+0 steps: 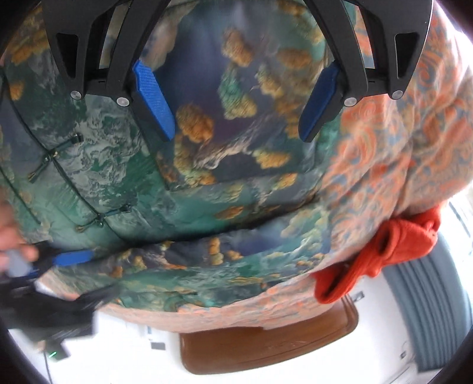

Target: Fold large clothes

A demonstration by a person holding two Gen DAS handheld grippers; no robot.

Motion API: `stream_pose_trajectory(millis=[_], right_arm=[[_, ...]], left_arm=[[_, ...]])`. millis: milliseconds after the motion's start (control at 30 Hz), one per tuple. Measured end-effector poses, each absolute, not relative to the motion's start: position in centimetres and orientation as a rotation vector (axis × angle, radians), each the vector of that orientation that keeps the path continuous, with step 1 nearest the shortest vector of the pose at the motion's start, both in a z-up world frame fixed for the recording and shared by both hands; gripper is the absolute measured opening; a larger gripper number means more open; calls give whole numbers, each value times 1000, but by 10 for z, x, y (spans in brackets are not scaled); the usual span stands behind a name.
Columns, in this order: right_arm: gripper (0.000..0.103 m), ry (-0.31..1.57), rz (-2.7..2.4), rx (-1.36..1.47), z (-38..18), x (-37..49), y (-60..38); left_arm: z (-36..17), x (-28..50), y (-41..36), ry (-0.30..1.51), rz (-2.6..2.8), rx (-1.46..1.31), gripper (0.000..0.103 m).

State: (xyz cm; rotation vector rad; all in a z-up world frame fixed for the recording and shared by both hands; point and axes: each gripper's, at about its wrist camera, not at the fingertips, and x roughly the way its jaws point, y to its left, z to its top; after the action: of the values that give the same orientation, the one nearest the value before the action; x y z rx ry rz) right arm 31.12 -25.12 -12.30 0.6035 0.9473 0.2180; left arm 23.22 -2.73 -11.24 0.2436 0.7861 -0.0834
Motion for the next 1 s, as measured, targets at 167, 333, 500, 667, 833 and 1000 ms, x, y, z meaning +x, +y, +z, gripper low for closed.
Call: stream_pose_trajectory(millis=[167, 333, 500, 667, 833, 1000], right_arm=[[23, 1017, 189, 591, -146, 346, -227], [16, 888, 164, 381, -105, 343, -211], [16, 741, 133, 274, -69, 356, -215], [25, 865, 73, 262, -124, 387, -220], [48, 875, 48, 294, -139, 377, -225], [53, 688, 10, 152, -90, 342, -222]], left_arm=[[-121, 225, -23, 799, -86, 233, 87], [-116, 226, -22, 812, -103, 182, 87], [-111, 230, -30, 831, -140, 159, 87], [-113, 233, -27, 873, -147, 134, 87], [-105, 249, -4, 904, -150, 51, 88], [-80, 297, 13, 836, -95, 0, 88]])
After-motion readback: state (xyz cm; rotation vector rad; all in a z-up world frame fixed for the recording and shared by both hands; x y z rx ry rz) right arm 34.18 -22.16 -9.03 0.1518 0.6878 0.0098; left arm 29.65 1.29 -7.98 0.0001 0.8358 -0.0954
